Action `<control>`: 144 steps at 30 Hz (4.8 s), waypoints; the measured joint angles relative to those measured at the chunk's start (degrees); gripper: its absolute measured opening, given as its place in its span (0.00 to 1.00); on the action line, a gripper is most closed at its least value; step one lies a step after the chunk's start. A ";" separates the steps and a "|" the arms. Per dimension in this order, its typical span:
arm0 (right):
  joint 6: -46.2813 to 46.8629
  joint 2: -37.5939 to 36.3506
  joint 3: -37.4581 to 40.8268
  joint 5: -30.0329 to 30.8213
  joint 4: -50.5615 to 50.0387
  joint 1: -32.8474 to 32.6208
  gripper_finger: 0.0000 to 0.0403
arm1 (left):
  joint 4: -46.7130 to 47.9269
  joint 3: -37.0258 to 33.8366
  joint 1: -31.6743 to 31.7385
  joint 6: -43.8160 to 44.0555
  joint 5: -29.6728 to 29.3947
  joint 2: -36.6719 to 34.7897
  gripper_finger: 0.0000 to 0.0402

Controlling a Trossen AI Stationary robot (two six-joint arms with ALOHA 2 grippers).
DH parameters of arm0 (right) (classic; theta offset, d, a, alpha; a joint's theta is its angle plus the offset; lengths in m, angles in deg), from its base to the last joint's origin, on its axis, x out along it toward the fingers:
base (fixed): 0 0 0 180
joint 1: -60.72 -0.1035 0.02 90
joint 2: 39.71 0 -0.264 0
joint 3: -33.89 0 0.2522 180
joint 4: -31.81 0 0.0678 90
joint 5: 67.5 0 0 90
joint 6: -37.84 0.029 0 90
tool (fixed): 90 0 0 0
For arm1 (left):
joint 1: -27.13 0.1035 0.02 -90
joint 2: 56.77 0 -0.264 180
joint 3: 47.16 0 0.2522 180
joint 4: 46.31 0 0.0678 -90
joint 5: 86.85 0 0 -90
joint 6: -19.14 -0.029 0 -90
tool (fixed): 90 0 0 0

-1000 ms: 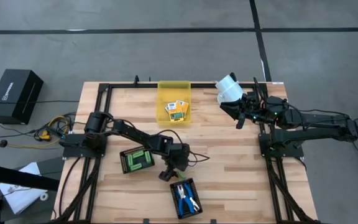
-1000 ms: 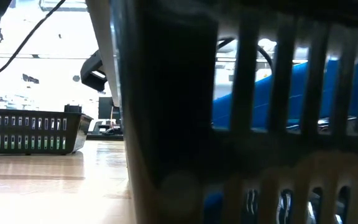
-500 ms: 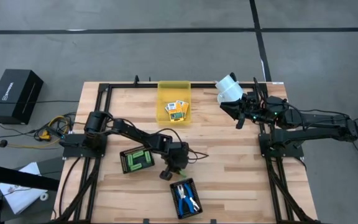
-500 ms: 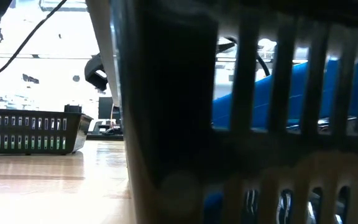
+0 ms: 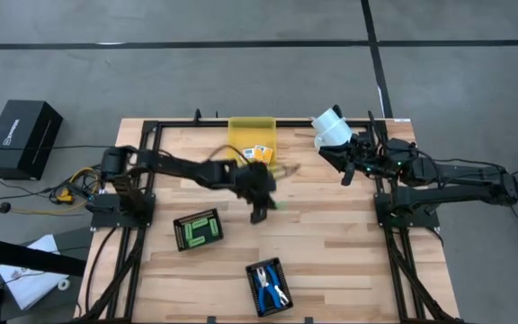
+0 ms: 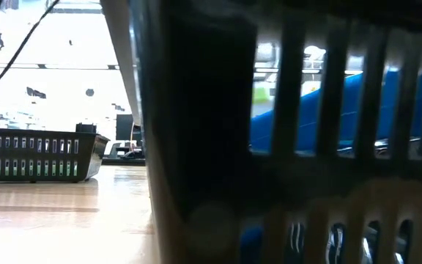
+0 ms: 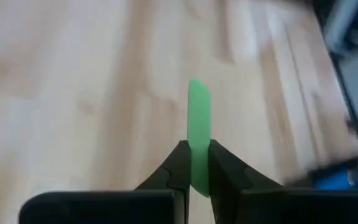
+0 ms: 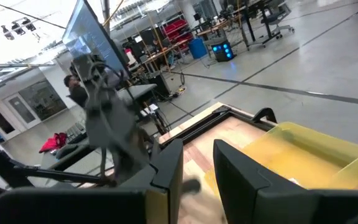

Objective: Pick & Place School Supplies
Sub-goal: Put the green eraser into the left black bin, then return to Home Position

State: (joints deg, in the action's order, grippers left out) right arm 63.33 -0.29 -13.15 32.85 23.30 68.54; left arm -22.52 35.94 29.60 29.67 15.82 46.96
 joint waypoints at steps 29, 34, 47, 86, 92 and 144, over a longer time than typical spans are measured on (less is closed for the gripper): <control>-2.99 0.00 0.02 -9.01 -0.09 4.01 0.20 | 12.76 -31.97 -23.95 55.73 -43.11 -39.61 0.05; -1.68 0.00 0.02 -8.99 -0.72 4.03 0.20 | 11.66 -34.90 -26.82 56.49 -44.12 -39.68 0.05; 1.56 0.00 0.02 -8.83 -0.90 4.09 0.20 | 7.79 -46.38 -37.10 70.01 -41.21 -39.69 0.05; -2.35 -0.32 -0.09 -22.98 22.88 -1.67 0.20 | -36.12 -53.31 -36.18 34.04 -42.11 -66.49 0.25; -7.84 -6.04 0.01 -23.69 21.01 -1.61 0.20 | -40.36 -53.70 -36.14 29.80 -47.85 -73.56 0.25; -4.31 -39.08 32.83 -9.25 -4.34 -1.43 0.20 | -53.94 -68.98 -28.51 10.92 -28.81 -70.23 0.25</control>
State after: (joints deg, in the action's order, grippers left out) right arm 59.02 -39.37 19.68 23.61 18.96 67.11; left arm -76.46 -33.04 1.09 40.59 -12.99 -23.27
